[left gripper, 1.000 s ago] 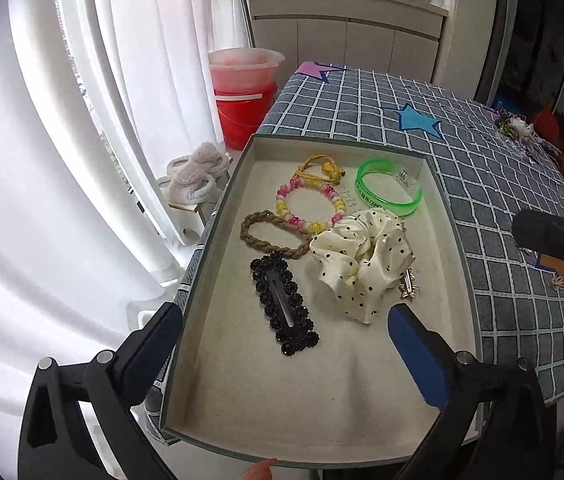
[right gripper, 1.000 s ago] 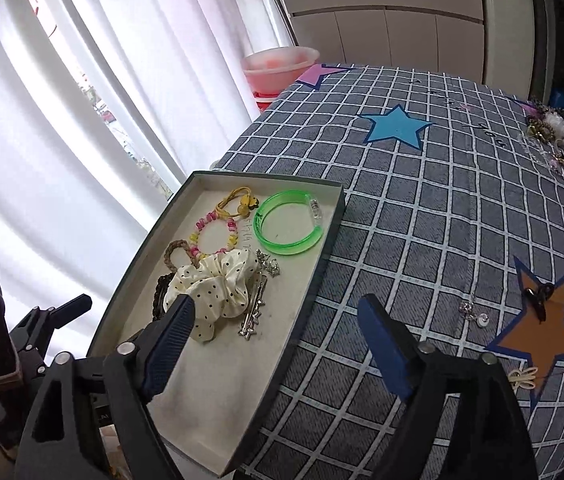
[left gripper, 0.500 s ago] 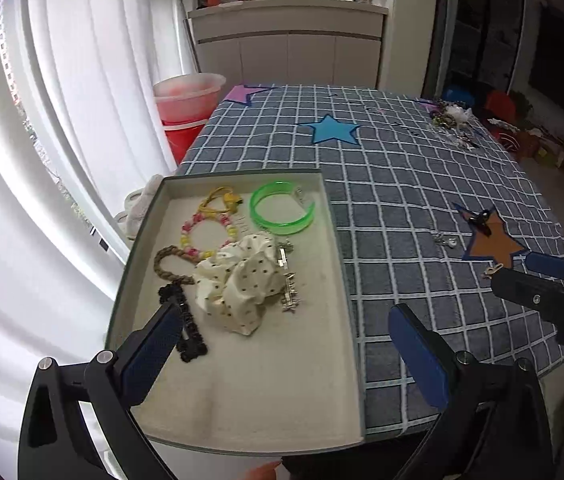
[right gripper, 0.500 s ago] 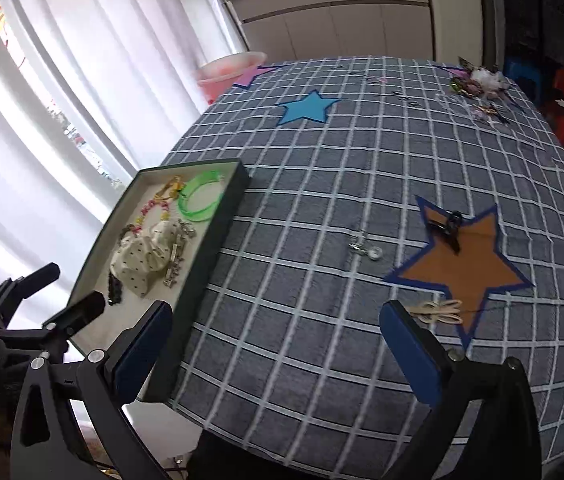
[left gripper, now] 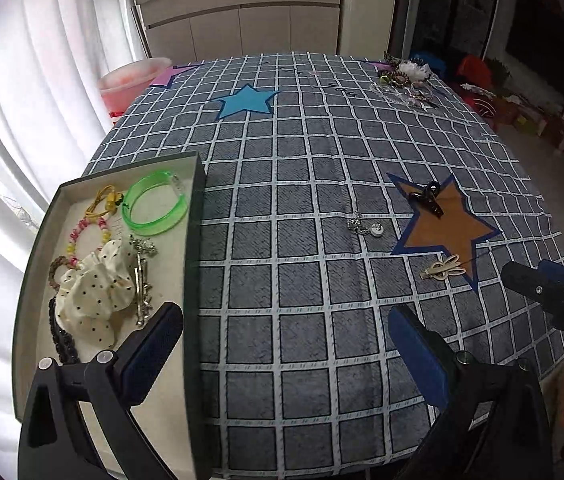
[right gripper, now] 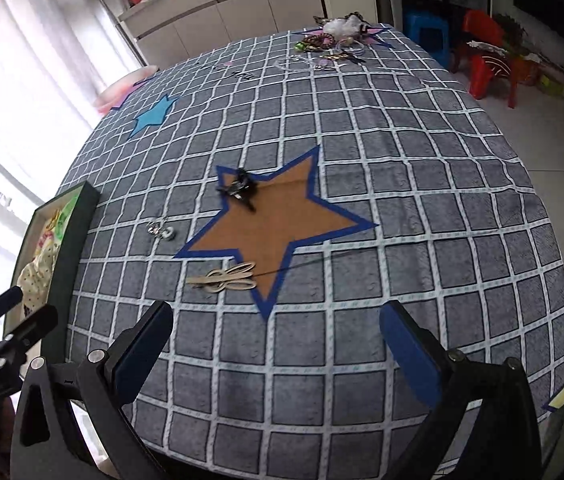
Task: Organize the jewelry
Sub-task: 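Move the left tool to the silver bead chain while the right tool approaches the black claw clip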
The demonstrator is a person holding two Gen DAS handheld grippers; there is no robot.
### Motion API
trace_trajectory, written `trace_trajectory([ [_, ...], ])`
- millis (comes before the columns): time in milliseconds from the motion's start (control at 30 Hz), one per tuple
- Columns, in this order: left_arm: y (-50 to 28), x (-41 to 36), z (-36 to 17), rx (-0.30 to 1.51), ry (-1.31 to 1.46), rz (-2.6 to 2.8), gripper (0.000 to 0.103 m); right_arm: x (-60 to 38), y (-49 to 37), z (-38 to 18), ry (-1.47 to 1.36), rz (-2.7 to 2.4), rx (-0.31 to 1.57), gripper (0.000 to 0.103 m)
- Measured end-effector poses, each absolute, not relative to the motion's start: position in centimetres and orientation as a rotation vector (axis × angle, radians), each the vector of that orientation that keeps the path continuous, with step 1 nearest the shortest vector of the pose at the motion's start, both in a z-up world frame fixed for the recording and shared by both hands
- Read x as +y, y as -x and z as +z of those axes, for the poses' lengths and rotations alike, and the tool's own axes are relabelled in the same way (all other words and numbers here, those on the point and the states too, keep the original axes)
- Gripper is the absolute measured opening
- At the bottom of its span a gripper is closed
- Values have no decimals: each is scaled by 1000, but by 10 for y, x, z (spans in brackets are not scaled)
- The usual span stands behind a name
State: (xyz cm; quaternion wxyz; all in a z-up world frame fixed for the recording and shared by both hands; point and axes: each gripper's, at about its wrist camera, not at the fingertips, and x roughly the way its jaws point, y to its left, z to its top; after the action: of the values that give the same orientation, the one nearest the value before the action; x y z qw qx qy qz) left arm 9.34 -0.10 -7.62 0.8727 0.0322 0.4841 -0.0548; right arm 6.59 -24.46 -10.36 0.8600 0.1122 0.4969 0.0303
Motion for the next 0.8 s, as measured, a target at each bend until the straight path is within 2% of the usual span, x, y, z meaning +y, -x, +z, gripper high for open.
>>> trace_trajectory([
  [367, -130, -32, -104, 1039, -91, -115, 103, -241, -113, -113, -190, 122, 1037, 102],
  [733, -158, -49, -116, 1032, -108, -144, 103, -221, -155, -120, -116, 199, 1037, 81],
  [800, -163, -52, -119, 1036, -114, -149, 97, -220, -163, -123, -105, 206, 1045, 78],
])
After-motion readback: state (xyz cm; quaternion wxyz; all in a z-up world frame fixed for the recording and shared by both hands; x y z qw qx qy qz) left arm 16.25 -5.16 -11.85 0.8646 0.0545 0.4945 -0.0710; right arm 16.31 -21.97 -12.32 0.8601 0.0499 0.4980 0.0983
